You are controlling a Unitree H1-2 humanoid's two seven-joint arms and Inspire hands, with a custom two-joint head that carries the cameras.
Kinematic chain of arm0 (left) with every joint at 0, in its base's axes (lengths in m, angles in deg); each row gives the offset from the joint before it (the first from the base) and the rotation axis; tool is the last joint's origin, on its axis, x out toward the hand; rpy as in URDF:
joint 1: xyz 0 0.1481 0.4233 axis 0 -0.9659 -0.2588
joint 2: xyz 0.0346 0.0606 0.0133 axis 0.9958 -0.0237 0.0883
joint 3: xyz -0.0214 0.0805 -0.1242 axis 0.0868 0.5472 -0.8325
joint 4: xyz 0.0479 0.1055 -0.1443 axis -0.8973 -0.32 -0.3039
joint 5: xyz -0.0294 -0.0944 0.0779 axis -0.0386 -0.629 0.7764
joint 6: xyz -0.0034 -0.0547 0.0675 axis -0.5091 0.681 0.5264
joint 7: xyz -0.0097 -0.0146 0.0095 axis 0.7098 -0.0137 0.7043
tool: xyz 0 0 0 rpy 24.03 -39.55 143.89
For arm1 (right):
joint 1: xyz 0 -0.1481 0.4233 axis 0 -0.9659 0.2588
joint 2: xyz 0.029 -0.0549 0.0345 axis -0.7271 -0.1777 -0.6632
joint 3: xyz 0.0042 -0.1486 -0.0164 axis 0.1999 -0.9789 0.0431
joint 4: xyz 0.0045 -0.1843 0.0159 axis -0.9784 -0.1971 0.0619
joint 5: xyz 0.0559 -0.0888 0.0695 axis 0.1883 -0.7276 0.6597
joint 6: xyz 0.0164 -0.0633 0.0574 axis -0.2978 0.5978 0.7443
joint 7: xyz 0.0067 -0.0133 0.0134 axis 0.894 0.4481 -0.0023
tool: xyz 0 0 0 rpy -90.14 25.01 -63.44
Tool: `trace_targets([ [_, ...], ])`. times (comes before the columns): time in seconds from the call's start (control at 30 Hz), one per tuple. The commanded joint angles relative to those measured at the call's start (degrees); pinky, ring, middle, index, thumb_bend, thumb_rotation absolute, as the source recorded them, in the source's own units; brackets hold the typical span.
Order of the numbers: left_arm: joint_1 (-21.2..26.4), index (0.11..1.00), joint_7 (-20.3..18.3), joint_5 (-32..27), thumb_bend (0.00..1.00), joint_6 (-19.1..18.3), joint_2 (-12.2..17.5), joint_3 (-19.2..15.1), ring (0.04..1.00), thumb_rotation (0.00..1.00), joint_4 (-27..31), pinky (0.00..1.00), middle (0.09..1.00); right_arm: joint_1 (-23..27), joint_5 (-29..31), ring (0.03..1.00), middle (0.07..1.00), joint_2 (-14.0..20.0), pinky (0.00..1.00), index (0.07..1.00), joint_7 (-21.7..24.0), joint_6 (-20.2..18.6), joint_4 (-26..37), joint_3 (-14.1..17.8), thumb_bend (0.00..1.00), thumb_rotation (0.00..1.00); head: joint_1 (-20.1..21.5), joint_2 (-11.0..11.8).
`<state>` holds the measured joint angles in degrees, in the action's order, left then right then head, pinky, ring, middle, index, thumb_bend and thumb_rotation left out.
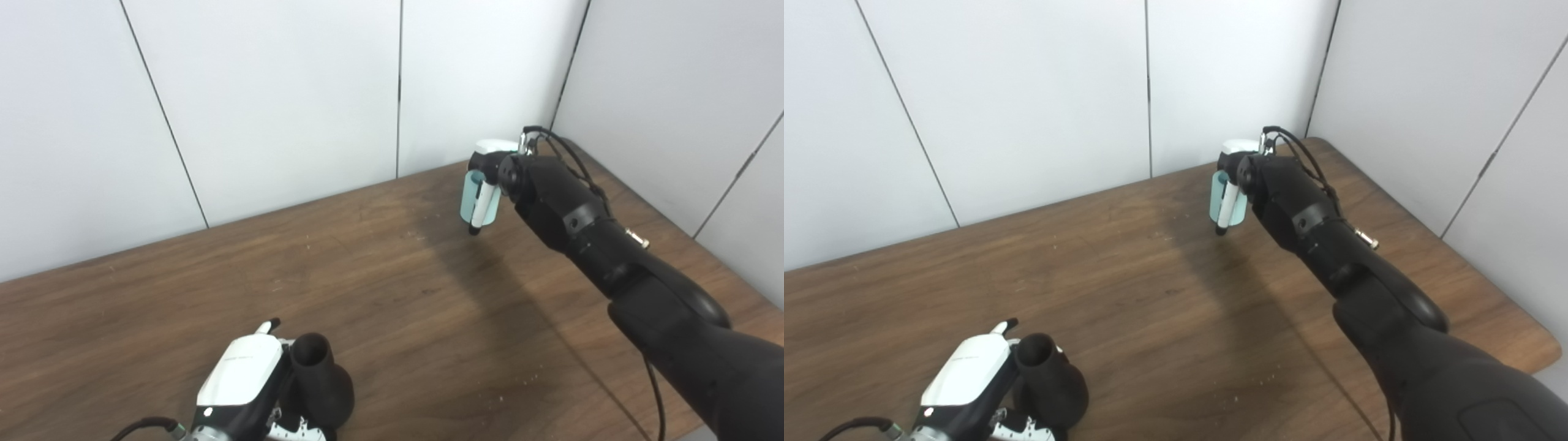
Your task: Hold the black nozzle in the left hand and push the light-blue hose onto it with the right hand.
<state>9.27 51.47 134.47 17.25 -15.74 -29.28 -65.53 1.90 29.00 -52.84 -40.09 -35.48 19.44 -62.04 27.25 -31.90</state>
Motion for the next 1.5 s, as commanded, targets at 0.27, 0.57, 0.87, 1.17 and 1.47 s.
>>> trace_targets([
  [0.27,-4.9,0.460,-9.7,-0.1,0.52,-1.5,2.4,3.8,0.709,0.00,-4.7,1.00,0.513,2.2,-0.5,0.448,0.500,3.3,0.45,0.477,-8.9,2.4,2.9,0.7,0.52,0.00,-0.6,-0.4],
  [0.57,-5.0,0.458,-10.8,0.4,0.52,-2.8,2.0,4.0,0.670,0.00,-3.2,1.00,0.514,0.0,-0.1,0.425,0.509,3.1,0.41,0.482,-10.6,1.6,12.7,2.8,0.52,0.00,-5.9,-2.0],
  [0.87,-4.7,0.489,-10.9,3.7,0.52,-4.5,-0.7,5.6,0.648,0.00,-3.2,1.00,0.483,-6.6,3.8,0.443,0.503,3.1,0.40,0.469,-2.4,0.7,39.3,6.4,0.52,0.00,-16.4,-3.9],
  [1.17,-4.0,0.515,-11.3,5.8,0.52,-5.1,-2.9,6.2,0.644,0.00,-4.7,1.00,0.441,-10.6,12.5,0.434,0.500,0.2,0.32,0.468,6.6,-0.3,57.4,8.6,0.50,0.00,-22.2,-4.6],
  [1.47,-3.2,0.509,-13.2,6.5,0.52,-6.9,-4.2,5.6,0.666,0.00,-3.4,1.00,0.457,-14.9,16.6,0.430,0.499,-5.1,0.31,0.483,15.7,-0.6,70.8,13.6,0.50,0.00,-25.1,-6.9],
])
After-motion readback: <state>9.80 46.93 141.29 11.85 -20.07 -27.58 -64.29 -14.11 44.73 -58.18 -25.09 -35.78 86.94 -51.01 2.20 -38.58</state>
